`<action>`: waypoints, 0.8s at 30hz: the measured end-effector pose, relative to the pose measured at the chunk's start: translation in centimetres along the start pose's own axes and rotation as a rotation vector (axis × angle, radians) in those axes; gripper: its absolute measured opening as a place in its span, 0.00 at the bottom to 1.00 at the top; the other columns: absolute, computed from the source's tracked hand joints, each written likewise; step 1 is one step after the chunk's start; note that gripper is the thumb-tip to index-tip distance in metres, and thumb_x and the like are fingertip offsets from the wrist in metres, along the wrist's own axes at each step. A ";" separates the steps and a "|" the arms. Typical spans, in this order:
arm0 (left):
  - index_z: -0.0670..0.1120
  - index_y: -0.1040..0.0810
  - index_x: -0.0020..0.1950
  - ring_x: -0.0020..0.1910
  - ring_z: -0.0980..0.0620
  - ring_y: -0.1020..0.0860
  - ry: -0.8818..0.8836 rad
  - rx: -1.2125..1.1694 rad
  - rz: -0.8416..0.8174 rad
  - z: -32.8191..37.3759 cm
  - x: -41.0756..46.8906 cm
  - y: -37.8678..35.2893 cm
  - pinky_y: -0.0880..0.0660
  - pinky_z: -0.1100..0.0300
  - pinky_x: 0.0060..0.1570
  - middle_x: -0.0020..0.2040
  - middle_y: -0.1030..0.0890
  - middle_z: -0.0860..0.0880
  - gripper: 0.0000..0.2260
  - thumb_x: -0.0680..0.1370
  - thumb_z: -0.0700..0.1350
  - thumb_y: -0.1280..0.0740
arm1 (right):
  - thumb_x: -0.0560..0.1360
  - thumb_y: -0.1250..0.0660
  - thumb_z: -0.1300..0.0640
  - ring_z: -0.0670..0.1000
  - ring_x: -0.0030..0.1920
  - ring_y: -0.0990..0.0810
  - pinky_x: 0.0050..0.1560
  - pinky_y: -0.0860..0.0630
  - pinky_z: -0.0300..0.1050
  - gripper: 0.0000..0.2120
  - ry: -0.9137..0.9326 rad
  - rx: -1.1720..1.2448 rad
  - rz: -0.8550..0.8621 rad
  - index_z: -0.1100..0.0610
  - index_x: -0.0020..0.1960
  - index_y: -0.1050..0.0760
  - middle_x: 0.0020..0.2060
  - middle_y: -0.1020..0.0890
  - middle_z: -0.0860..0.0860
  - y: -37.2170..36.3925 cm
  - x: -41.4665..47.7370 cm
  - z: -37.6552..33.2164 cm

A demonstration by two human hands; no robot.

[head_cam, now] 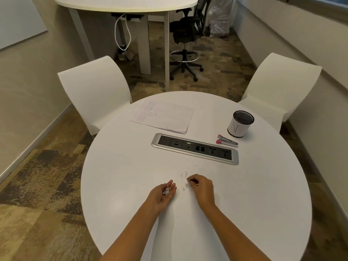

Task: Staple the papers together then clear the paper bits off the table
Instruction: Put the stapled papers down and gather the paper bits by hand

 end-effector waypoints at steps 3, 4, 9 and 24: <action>0.34 0.25 0.52 0.42 0.46 0.23 0.002 -0.004 0.006 -0.3 0.2 -0.2 0.21 0.59 0.30 0.44 0.22 0.39 0.12 0.81 0.37 0.47 | 0.72 0.30 0.64 0.44 0.41 0.19 0.48 0.23 0.32 0.06 -0.116 0.234 -0.053 0.60 0.48 0.17 0.45 0.15 0.53 0.0 0.3 -0.6; 0.34 0.24 0.50 0.42 0.45 0.23 0.007 -0.006 0.001 -0.4 0.2 -0.4 0.20 0.58 0.31 0.44 0.22 0.39 0.12 0.81 0.37 0.47 | 0.71 0.29 0.65 0.42 0.40 0.19 0.46 0.22 0.29 0.06 -0.107 0.270 -0.099 0.59 0.47 0.17 0.43 0.15 0.52 -0.2 0.1 -1.3; 0.33 0.27 0.48 0.39 0.45 0.23 0.029 -0.128 -0.031 -0.9 0.2 -1.5 0.20 0.59 0.27 0.43 0.23 0.37 0.08 0.80 0.35 0.44 | 0.73 0.34 0.67 0.44 0.44 0.18 0.46 0.25 0.27 0.10 0.044 0.113 -0.263 0.56 0.46 0.17 0.43 0.14 0.50 -1.6 -1.4 -4.1; 0.33 0.25 0.49 0.42 0.46 0.25 0.058 -0.117 -0.017 -0.3 1.0 -2.1 0.21 0.56 0.27 0.43 0.24 0.39 0.13 0.81 0.36 0.48 | 0.79 0.43 0.67 0.55 0.61 0.25 0.64 0.31 0.41 0.14 -0.014 -0.156 0.006 0.62 0.62 0.25 0.61 0.22 0.57 1.5 5.1 0.7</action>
Point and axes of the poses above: each hand's wrist, its own x-axis towards the middle knuckle, its own y-axis out of the back of the hand, z = x × y, the point moved 5 cm from there along x, towards the middle knuckle
